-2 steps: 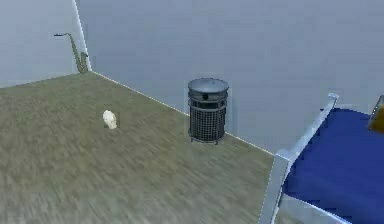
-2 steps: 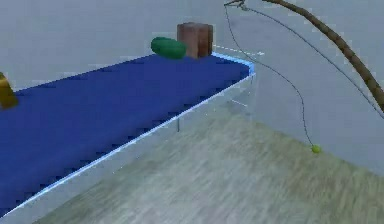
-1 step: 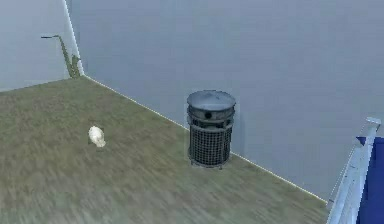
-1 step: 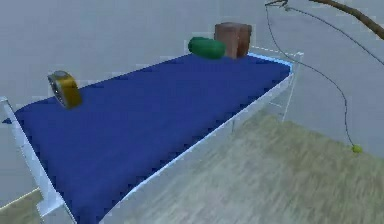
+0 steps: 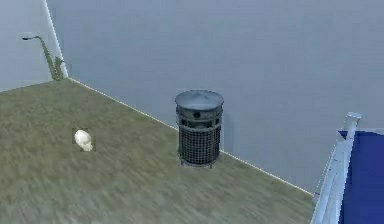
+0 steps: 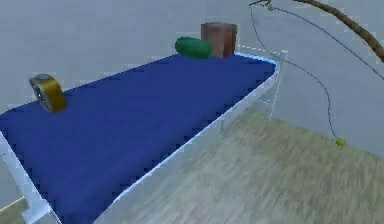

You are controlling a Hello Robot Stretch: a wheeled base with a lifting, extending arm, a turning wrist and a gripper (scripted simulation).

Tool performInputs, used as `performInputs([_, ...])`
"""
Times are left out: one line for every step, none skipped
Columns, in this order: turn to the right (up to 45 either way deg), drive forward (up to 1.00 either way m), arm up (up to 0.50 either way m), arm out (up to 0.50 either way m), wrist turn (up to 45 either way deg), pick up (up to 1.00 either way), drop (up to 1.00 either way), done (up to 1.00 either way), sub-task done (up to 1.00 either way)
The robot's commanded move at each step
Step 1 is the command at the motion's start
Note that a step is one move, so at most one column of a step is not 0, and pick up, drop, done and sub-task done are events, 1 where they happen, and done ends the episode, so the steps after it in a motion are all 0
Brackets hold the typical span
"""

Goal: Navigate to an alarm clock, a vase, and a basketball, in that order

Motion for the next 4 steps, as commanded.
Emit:
performInputs([0.0, 0.80, 0.00, 0.00, 0.0, 0.00, 0.00, 0.00, 0.00])
performInputs([45.0, 0.00, 0.00, 0.00, 0.0, 0.00, 0.00, 0.00, 0.00])
performInputs([42.0, 0.00, 0.00, 0.00, 0.0, 0.00, 0.00, 0.00, 0.00])
performInputs([0.0, 0.00, 0.00, 0.00, 0.0, 0.00, 0.00, 0.00, 1.00])
